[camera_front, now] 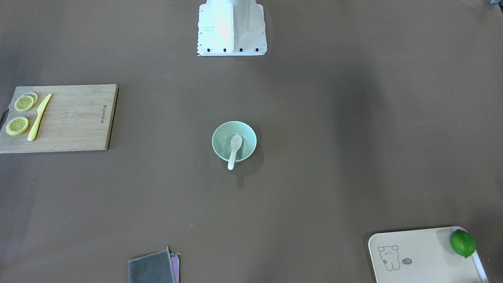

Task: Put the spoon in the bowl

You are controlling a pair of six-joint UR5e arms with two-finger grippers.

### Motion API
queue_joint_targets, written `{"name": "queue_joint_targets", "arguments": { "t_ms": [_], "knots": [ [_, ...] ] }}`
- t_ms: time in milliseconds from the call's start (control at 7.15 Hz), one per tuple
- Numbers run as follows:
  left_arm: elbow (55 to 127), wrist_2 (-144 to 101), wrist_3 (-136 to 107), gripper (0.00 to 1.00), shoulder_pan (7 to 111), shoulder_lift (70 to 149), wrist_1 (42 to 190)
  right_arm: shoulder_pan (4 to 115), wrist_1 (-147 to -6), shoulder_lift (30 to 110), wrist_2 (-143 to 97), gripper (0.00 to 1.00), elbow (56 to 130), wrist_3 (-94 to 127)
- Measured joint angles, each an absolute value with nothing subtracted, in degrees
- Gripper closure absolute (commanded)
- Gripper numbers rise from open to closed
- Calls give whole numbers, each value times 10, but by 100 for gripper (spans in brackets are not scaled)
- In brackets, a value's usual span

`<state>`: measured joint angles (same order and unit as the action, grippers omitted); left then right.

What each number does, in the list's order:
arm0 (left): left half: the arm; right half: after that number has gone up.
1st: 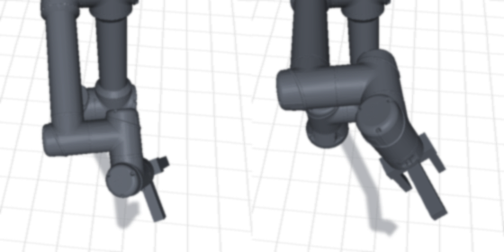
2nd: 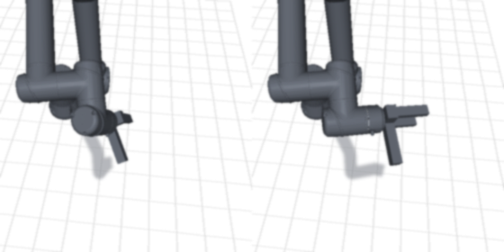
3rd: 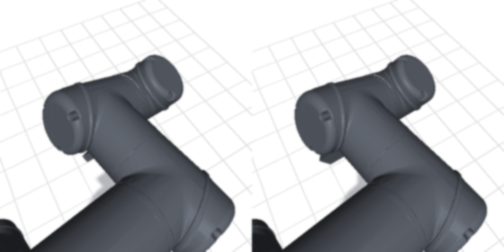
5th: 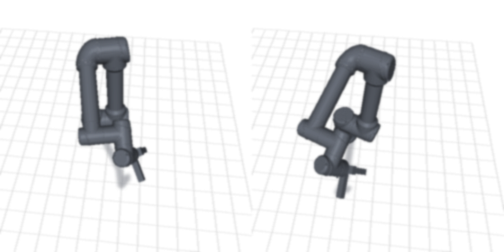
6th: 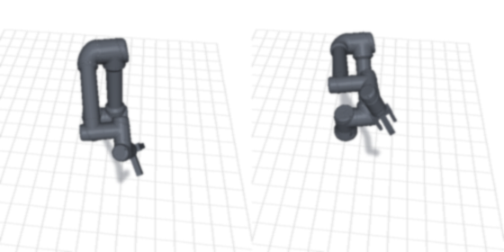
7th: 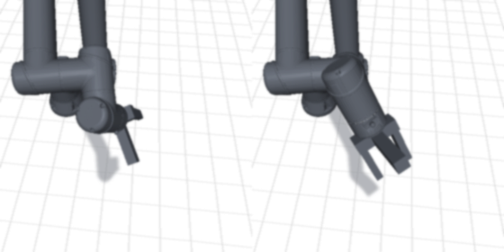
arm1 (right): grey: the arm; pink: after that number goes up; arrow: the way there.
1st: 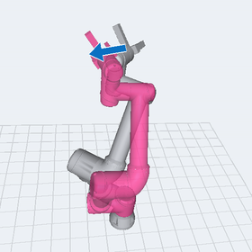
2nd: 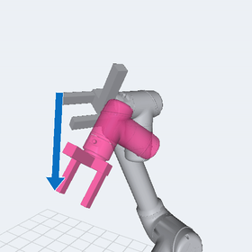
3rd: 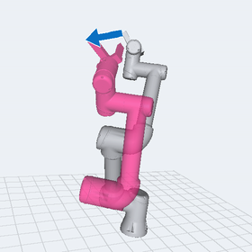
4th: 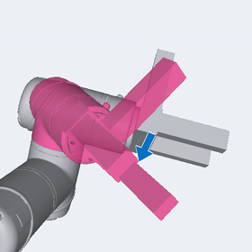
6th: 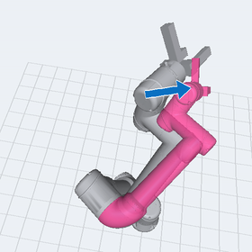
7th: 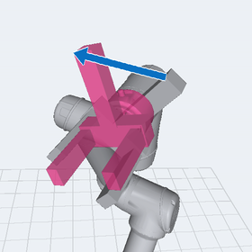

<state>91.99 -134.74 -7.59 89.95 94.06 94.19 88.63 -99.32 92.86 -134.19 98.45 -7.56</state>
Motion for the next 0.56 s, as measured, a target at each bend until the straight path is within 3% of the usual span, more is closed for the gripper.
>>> {"name": "queue_joint_targets", "arguments": {
  "t_ms": [559],
  "knots": [
    [917, -1347, -76, 2, 899, 947, 941, 887, -993, 927, -1343, 0, 985, -76]
  ]
}}
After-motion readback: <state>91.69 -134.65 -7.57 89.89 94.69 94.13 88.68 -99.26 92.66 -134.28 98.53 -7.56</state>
